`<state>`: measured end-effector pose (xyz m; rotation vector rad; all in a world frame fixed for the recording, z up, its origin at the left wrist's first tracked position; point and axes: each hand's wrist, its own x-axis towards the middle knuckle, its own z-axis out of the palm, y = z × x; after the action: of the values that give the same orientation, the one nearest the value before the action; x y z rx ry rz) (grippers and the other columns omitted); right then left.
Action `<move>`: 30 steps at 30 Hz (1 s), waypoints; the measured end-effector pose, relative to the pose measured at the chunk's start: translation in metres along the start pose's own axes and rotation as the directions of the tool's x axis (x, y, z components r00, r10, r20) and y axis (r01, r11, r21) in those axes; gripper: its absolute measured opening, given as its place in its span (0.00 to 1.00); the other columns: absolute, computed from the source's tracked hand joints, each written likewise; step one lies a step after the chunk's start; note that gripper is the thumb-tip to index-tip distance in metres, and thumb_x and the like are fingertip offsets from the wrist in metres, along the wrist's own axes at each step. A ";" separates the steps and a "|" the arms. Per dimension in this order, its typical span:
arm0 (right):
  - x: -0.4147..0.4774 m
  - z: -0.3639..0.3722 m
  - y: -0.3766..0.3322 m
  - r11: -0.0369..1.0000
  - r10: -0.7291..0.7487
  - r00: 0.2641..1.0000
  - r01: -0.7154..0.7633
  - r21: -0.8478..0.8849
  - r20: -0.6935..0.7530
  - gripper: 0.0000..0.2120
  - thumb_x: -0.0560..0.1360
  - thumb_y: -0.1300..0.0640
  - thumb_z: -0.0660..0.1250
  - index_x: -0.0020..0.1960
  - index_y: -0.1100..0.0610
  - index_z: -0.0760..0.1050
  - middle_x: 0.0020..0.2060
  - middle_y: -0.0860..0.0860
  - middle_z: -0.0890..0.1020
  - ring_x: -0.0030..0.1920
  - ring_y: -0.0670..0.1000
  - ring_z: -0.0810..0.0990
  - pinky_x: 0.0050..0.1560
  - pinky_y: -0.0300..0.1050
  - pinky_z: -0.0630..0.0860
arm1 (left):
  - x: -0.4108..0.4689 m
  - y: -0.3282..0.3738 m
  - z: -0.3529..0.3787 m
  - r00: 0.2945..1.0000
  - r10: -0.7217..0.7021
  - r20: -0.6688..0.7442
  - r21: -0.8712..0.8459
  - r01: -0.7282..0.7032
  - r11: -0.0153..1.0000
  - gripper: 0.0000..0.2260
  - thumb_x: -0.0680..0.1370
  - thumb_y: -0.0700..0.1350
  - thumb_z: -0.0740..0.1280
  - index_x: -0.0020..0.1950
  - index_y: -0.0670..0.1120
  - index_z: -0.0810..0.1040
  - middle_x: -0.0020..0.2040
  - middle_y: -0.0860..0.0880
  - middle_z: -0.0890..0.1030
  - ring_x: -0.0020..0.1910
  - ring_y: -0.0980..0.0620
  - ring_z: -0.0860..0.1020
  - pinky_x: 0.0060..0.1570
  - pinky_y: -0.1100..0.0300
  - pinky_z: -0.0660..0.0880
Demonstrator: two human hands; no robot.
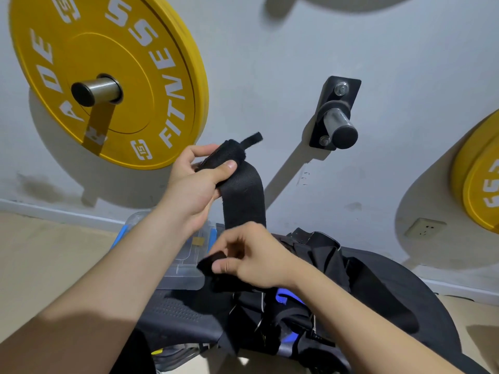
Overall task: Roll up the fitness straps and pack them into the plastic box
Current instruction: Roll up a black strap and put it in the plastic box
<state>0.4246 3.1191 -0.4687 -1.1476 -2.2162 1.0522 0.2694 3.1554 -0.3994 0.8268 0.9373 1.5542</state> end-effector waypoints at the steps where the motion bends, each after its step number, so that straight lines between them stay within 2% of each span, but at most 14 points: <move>1: -0.004 -0.002 -0.003 0.999 0.021 0.992 -0.025 0.030 0.121 0.06 0.76 0.57 0.80 0.52 0.54 0.88 0.40 0.52 0.87 0.39 0.49 0.81 0.48 0.46 0.81 | 0.000 0.000 -0.002 0.998 0.053 0.019 0.094 -0.055 0.994 0.18 0.76 0.30 0.77 0.60 0.48 0.82 0.57 0.45 0.85 0.51 0.49 0.88 0.46 0.56 0.85; 3: -0.011 -0.005 -0.012 0.997 0.033 0.977 -0.048 0.064 0.212 0.10 0.76 0.48 0.81 0.50 0.54 0.88 0.40 0.51 0.88 0.40 0.47 0.83 0.49 0.44 0.82 | 0.001 0.001 -0.006 0.983 0.165 0.078 0.266 -0.180 0.947 0.19 0.74 0.31 0.79 0.56 0.52 0.85 0.56 0.48 0.86 0.54 0.50 0.87 0.52 0.53 0.85; 4: -0.013 -0.009 -0.017 0.996 0.022 0.989 -0.034 0.079 0.148 0.12 0.75 0.45 0.80 0.48 0.54 0.88 0.40 0.52 0.88 0.40 0.47 0.84 0.49 0.45 0.82 | 0.002 0.002 -0.008 0.970 0.214 0.118 0.328 -0.242 0.913 0.19 0.73 0.31 0.80 0.55 0.54 0.86 0.55 0.49 0.87 0.55 0.50 0.87 0.54 0.52 0.85; 6: -0.011 -0.020 -0.024 0.989 0.010 0.989 0.011 0.146 -0.148 0.15 0.76 0.44 0.78 0.41 0.56 0.85 0.35 0.57 0.85 0.35 0.48 0.83 0.40 0.47 0.80 | 0.002 0.003 -0.010 0.941 0.276 0.199 0.393 -0.334 0.857 0.21 0.72 0.31 0.81 0.55 0.54 0.87 0.51 0.53 0.88 0.53 0.51 0.87 0.55 0.53 0.84; 9: -0.007 -0.040 -0.025 0.980 0.024 0.775 0.108 0.169 -0.631 0.15 0.78 0.51 0.75 0.38 0.58 0.78 0.32 0.61 0.80 0.30 0.52 0.79 0.34 0.47 0.74 | 0.001 0.005 -0.011 0.921 0.246 0.302 0.422 -0.361 0.831 0.22 0.71 0.30 0.81 0.55 0.54 0.88 0.51 0.55 0.89 0.52 0.55 0.87 0.53 0.59 0.83; 11: -0.006 -0.049 -0.023 0.972 0.076 0.613 0.131 0.196 -0.786 0.08 0.78 0.52 0.74 0.46 0.54 0.77 0.38 0.55 0.80 0.37 0.51 0.80 0.38 0.44 0.75 | 0.002 0.007 -0.014 0.912 0.178 0.370 0.428 -0.337 0.838 0.22 0.70 0.28 0.81 0.55 0.53 0.89 0.52 0.51 0.89 0.53 0.50 0.88 0.54 0.57 0.85; 12: -0.006 -0.052 -0.023 0.959 0.120 0.599 0.138 0.249 -0.792 0.09 0.78 0.49 0.74 0.52 0.52 0.77 0.42 0.52 0.80 0.40 0.47 0.80 0.41 0.39 0.75 | 0.002 0.009 -0.016 0.902 0.141 0.407 0.428 -0.325 0.843 0.23 0.70 0.28 0.81 0.55 0.53 0.89 0.53 0.51 0.89 0.53 0.49 0.88 0.53 0.56 0.85; 14: -0.004 -0.058 -0.019 0.933 0.173 0.702 0.108 0.343 -0.691 0.15 0.79 0.42 0.70 0.59 0.51 0.79 0.47 0.47 0.83 0.44 0.41 0.80 0.45 0.35 0.75 | 0.001 0.010 -0.017 0.871 0.089 0.484 0.420 -0.320 0.849 0.22 0.70 0.28 0.81 0.55 0.52 0.89 0.54 0.51 0.89 0.53 0.51 0.88 0.52 0.59 0.85; 16: -0.003 -0.065 -0.013 0.922 0.143 0.848 0.074 0.381 -0.511 0.21 0.82 0.40 0.67 0.58 0.59 0.82 0.41 0.50 0.82 0.40 0.46 0.78 0.44 0.40 0.75 | 0.001 0.010 -0.017 0.845 0.067 0.531 0.405 -0.323 0.855 0.23 0.69 0.28 0.81 0.57 0.51 0.89 0.57 0.51 0.89 0.56 0.52 0.87 0.53 0.61 0.84; 18: -0.005 -0.071 -0.011 0.890 0.099 0.930 0.075 0.450 -0.353 0.28 0.84 0.41 0.64 0.57 0.68 0.81 0.35 0.57 0.76 0.36 0.51 0.75 0.42 0.49 0.76 | 0.003 0.010 -0.018 0.831 0.041 0.555 0.397 -0.307 0.865 0.25 0.70 0.27 0.80 0.61 0.49 0.88 0.58 0.50 0.88 0.59 0.49 0.87 0.54 0.60 0.84; 21: -0.008 -0.078 -0.008 0.864 0.070 0.954 0.087 0.495 -0.290 0.21 0.82 0.44 0.69 0.55 0.63 0.84 0.32 0.54 0.76 0.32 0.50 0.75 0.40 0.49 0.80 | 0.005 0.011 -0.019 0.802 -0.018 0.597 0.419 -0.292 0.860 0.31 0.70 0.26 0.79 0.69 0.49 0.83 0.62 0.48 0.87 0.63 0.48 0.86 0.57 0.59 0.83; 24: -0.008 -0.082 -0.006 0.868 -0.005 0.953 0.154 0.471 -0.302 0.09 0.82 0.52 0.72 0.57 0.58 0.84 0.38 0.56 0.83 0.36 0.53 0.77 0.44 0.51 0.79 | 0.003 0.006 -0.013 0.811 -0.049 0.583 0.461 -0.281 0.842 0.36 0.70 0.26 0.78 0.73 0.54 0.80 0.63 0.48 0.86 0.62 0.48 0.85 0.58 0.58 0.82; 28: -0.008 -0.086 -0.001 0.911 -0.056 0.913 0.212 0.353 -0.404 0.15 0.81 0.62 0.73 0.66 0.53 0.81 0.55 0.55 0.89 0.55 0.53 0.87 0.59 0.54 0.83 | 0.001 0.001 -0.003 0.842 -0.171 0.512 0.384 -0.046 0.922 0.24 0.75 0.43 0.78 0.71 0.52 0.79 0.63 0.43 0.86 0.62 0.44 0.86 0.61 0.52 0.83; 30: -0.008 -0.083 0.001 0.955 -0.053 0.902 0.171 0.242 -0.429 0.20 0.80 0.60 0.72 0.71 0.54 0.77 0.58 0.54 0.88 0.61 0.54 0.86 0.66 0.59 0.81 | 0.001 -0.003 -0.003 0.859 -0.162 0.487 0.471 -0.102 0.876 0.20 0.79 0.50 0.78 0.69 0.50 0.78 0.59 0.46 0.87 0.59 0.48 0.87 0.61 0.49 0.84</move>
<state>0.4842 3.1488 -0.4182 -0.9974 -1.7172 0.9255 0.2679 3.1563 -0.4030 1.4925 0.9332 0.9784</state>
